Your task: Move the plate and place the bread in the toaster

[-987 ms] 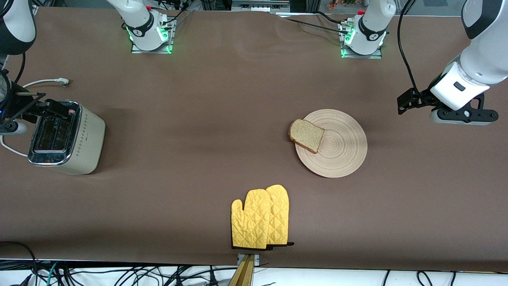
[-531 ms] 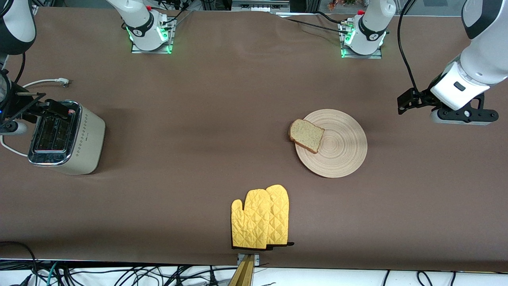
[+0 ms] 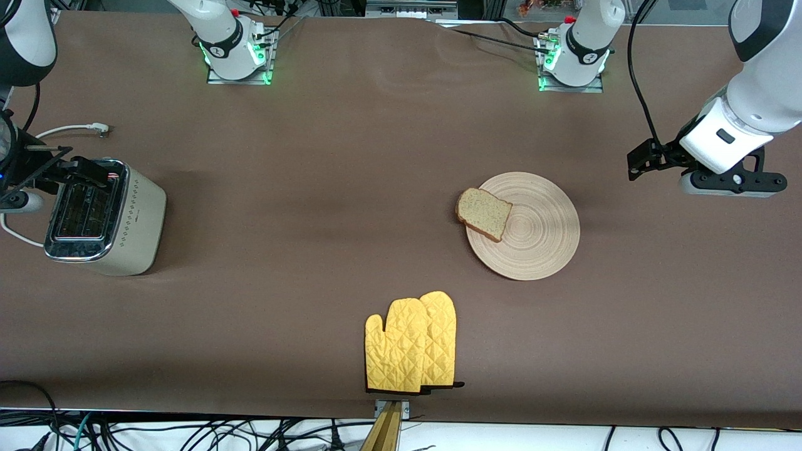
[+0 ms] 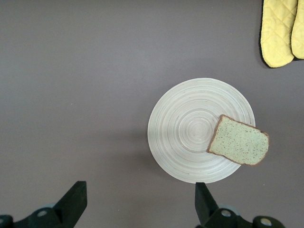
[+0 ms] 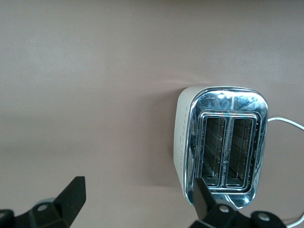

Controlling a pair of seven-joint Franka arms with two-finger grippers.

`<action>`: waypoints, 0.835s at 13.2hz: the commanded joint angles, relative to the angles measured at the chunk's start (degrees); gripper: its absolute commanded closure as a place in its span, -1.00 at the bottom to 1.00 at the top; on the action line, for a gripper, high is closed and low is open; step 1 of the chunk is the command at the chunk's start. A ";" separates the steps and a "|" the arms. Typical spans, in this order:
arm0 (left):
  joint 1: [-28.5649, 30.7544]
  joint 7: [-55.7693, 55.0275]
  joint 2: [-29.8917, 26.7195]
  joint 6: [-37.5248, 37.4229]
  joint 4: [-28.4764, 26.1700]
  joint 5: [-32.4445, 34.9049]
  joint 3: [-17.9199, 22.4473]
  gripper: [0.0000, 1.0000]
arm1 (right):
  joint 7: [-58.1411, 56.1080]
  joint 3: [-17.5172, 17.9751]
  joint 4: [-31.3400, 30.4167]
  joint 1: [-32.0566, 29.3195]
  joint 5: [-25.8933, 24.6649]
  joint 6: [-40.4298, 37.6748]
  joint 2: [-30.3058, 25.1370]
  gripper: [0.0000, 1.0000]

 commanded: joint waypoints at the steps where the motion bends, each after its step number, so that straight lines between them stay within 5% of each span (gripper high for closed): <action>1: 0.07 -0.44 -1.01 0.05 -0.65 1.06 -0.08 -1.00 | 0.02 0.09 1.82 -0.37 -0.10 -0.52 0.92 -1.00; 11: 0.07 -0.35 -0.57 -0.03 -0.12 1.06 -0.08 -1.00 | -0.24 0.17 3.66 -0.20 0.08 -0.69 1.01 -1.00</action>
